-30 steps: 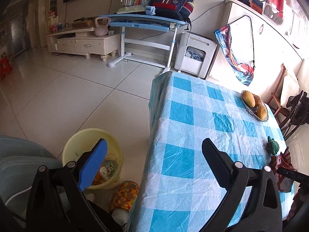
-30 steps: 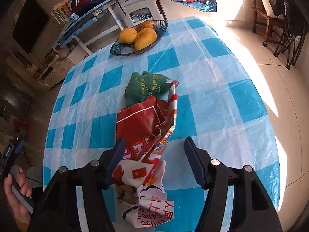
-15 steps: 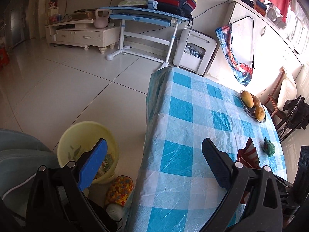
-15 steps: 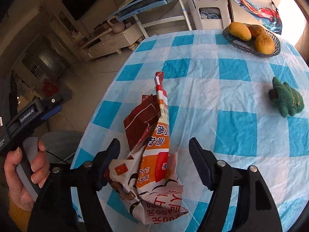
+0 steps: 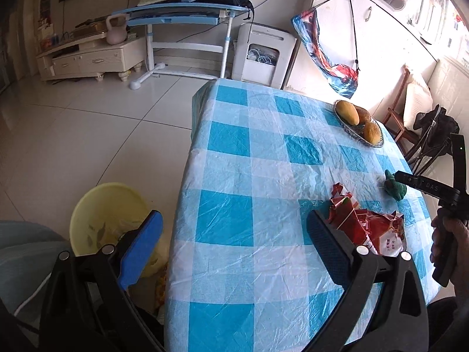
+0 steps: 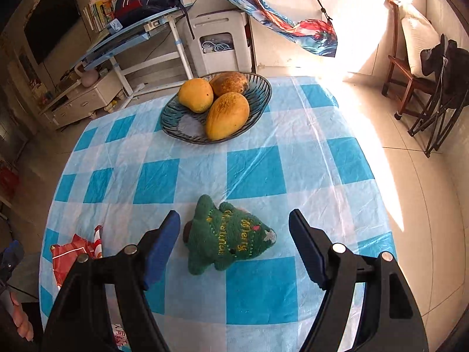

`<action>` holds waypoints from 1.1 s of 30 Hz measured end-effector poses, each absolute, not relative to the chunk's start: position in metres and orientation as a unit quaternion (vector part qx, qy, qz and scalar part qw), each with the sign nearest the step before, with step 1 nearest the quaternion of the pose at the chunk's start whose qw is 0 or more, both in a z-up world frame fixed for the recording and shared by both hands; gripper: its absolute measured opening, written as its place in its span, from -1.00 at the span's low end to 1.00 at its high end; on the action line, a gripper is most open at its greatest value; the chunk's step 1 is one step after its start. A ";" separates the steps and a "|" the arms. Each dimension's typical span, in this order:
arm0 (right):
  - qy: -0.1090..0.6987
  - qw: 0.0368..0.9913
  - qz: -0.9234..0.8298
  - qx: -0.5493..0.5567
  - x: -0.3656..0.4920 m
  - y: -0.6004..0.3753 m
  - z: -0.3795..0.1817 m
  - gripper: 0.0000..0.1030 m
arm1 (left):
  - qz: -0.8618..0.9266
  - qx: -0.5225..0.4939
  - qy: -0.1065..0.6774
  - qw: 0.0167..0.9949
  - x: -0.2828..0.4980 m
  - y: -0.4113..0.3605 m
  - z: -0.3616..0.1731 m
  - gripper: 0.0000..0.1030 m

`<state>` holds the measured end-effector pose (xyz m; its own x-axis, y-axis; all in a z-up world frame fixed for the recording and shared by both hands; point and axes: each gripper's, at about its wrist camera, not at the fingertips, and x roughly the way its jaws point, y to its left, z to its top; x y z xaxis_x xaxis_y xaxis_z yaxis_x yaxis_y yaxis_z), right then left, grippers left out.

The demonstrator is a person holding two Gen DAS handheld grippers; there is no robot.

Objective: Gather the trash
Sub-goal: 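Grasp the green plush toy with the right tool while the left tool approaches the red bag, then grasp the red snack bag with the left tool while the right tool holds the plush toy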

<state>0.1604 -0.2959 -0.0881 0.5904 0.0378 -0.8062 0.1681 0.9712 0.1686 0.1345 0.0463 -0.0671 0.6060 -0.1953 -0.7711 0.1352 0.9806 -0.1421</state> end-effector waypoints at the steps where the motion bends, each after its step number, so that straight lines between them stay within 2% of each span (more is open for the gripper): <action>1: 0.456 0.882 -0.035 0.114 0.164 -0.296 -0.094 0.43 | -0.101 -0.027 0.438 0.893 0.133 0.041 -0.069 0.84; 6: 0.467 0.881 -0.008 0.081 0.163 -0.277 -0.098 -0.14 | -0.149 -0.027 0.463 0.874 0.131 0.023 -0.081 0.84; 10: 0.473 0.877 0.040 0.080 0.154 -0.251 -0.093 -0.27 | -0.194 -0.065 0.494 0.845 0.130 0.015 -0.093 0.84; 19: 0.491 0.859 0.141 0.036 0.104 -0.164 -0.096 -0.27 | -0.220 -0.062 0.508 0.831 0.121 0.001 -0.101 0.84; 25: 0.493 0.847 0.174 0.094 0.095 -0.166 -0.096 -0.29 | -0.231 -0.104 0.518 0.817 0.128 0.012 -0.103 0.84; 33: 0.497 0.844 0.185 0.080 0.089 -0.150 -0.099 -0.29 | -0.252 -0.084 0.502 0.823 0.120 0.003 -0.094 0.84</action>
<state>0.0888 -0.1502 -0.0994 0.4380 0.3925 -0.8088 -0.2335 0.9185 0.3192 0.1197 0.0025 -0.0941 0.3684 -0.4992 -0.7843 0.3299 0.8589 -0.3917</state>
